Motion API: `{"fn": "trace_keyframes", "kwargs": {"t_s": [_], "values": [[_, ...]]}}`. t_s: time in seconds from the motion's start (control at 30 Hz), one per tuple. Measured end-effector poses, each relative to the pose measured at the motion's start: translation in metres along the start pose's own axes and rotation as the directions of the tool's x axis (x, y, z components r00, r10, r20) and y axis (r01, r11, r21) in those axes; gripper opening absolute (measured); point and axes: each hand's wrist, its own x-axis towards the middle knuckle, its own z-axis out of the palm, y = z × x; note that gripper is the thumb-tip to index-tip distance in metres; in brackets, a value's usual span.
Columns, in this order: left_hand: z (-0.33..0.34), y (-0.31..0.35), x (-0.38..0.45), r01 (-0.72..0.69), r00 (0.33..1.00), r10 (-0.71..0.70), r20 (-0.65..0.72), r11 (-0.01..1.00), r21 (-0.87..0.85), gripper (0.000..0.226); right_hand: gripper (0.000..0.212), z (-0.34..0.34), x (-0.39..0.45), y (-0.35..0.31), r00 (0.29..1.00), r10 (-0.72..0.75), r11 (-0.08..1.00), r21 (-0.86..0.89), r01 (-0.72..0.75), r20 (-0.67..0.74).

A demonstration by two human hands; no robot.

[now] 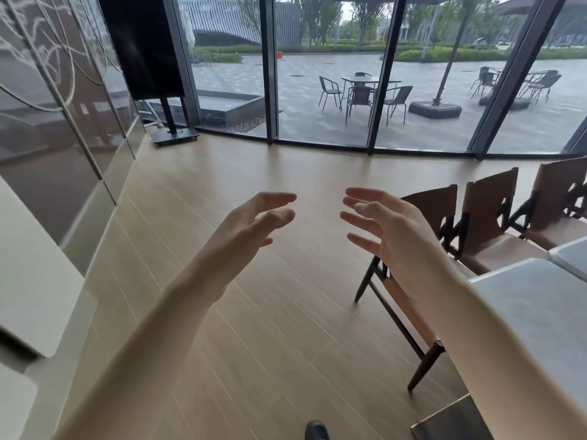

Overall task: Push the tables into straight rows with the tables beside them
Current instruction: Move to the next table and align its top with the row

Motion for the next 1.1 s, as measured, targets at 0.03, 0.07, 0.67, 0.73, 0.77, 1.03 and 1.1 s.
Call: {"fn": "trace_keyframes", "kwargs": {"t_s": [0.03, 0.07, 0.67, 0.73, 0.77, 1.03, 1.1], "values": [[-0.004, -0.002, 0.010, 0.004, 1.000, -0.004, 0.000, 1.000, 0.014, 0.042, 0.025, 0.002, 0.012, 0.001, 1.000, 0.002, 1.000, 0.008, -0.002, 0.004], [-0.008, -0.004, 0.022, 0.003, 1.000, -0.003, -0.001, 1.000, 0.025, 0.040, 0.025, 0.004, 0.026, 0.002, 1.000, 0.001, 1.000, 0.015, -0.001, 0.009], [-0.038, -0.043, 0.287, 0.012, 0.995, -0.010, -0.096, 1.000, 0.016, 0.028, 0.024, 0.009, 0.301, 0.004, 0.998, 0.040, 0.999, 0.013, -0.041, 0.058], [-0.044, -0.052, 0.303, 0.023, 0.995, -0.021, -0.099, 1.000, 0.019, 0.029, 0.024, 0.014, 0.320, 0.008, 0.997, 0.045, 0.999, 0.018, -0.046, 0.066], [-0.048, -0.056, 0.311, 0.029, 0.994, -0.027, -0.102, 0.999, 0.020, 0.029, 0.024, 0.017, 0.330, 0.010, 0.997, 0.047, 0.999, 0.017, -0.048, 0.068], [-0.098, -0.093, 0.376, 0.056, 0.994, -0.053, -0.098, 0.998, 0.032, 0.027, 0.024, 0.060, 0.401, 0.025, 0.996, 0.051, 0.998, -0.031, -0.049, 0.071], [-0.116, -0.103, 0.394, 0.051, 0.995, -0.047, -0.085, 0.998, 0.036, 0.024, 0.023, 0.074, 0.421, 0.026, 0.997, 0.041, 0.998, -0.049, -0.038, 0.068]]}}
